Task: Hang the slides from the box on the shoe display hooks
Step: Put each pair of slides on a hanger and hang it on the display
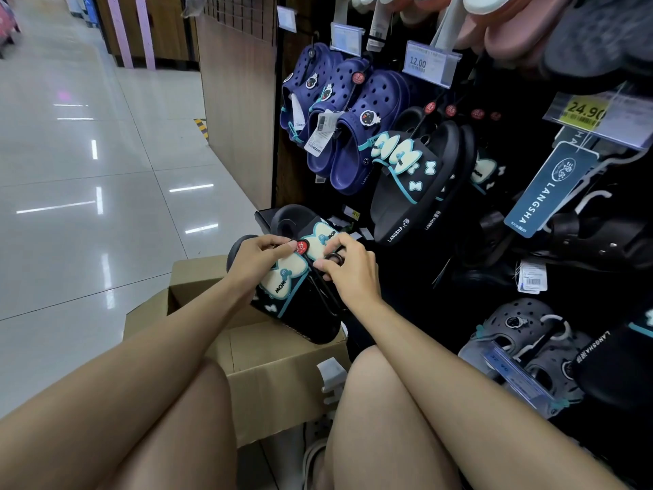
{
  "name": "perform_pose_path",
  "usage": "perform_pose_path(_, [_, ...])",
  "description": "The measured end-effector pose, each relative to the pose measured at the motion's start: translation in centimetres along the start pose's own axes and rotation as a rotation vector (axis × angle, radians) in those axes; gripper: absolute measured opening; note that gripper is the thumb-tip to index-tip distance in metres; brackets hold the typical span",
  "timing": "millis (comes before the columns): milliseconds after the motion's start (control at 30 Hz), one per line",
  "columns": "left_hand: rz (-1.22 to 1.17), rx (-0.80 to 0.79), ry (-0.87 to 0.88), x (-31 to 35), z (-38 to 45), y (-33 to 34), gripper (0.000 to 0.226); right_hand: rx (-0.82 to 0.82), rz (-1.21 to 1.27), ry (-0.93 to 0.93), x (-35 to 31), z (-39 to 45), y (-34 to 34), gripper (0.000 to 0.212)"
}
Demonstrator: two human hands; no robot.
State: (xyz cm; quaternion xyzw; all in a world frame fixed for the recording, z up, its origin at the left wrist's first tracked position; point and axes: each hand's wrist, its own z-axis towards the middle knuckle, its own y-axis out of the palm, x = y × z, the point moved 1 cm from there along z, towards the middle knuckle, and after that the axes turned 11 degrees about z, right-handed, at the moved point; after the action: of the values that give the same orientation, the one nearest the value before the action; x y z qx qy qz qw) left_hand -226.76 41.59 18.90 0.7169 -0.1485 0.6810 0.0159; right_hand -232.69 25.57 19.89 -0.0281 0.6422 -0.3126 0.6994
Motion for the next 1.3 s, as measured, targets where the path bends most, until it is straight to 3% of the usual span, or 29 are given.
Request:
perform_pose_path(433, [0.003, -0.005, -0.016, 0.3, -0.2, 0.8, 0.031, 0.048, 0.064, -0.027, 0.0, 0.2, -0.2, 0.019])
perform_pose_path(600, [0.26, 0.081, 0.018, -0.7, 0.5, 1.6, 0.049, 0.006, 0.066, 0.001, 0.0, 0.0, -0.2, 0.02])
perform_pose_path(800, [0.472, 0.159, 0.05, -0.7, 0.9, 1.3, 0.045, -0.069, 0.019, -0.002, -0.1, -0.1, 0.2, 0.016])
perform_pose_path(933, [0.675, 0.189, 0.091, -1.1, 1.1, 0.3, 0.04, -0.005, 0.055, 0.039, 0.3, -0.1, -0.8, 0.013])
perform_pose_path(1067, [0.792, 0.091, 0.136, -1.5, 1.1, -0.8, 0.036, -0.054, -0.064, -0.043, 0.7, 0.2, -1.5, 0.006])
perform_pose_path(1200, [0.822, -0.052, 0.247, -1.6, 1.1, -0.7, 0.035, -0.269, -0.229, -0.144, 0.7, 0.2, -0.9, 0.033])
perform_pose_path(1300, [0.815, -0.128, 0.311, -1.7, 1.2, -0.5, 0.035, -0.364, -0.316, -0.15, 0.8, 0.1, -1.0, 0.039])
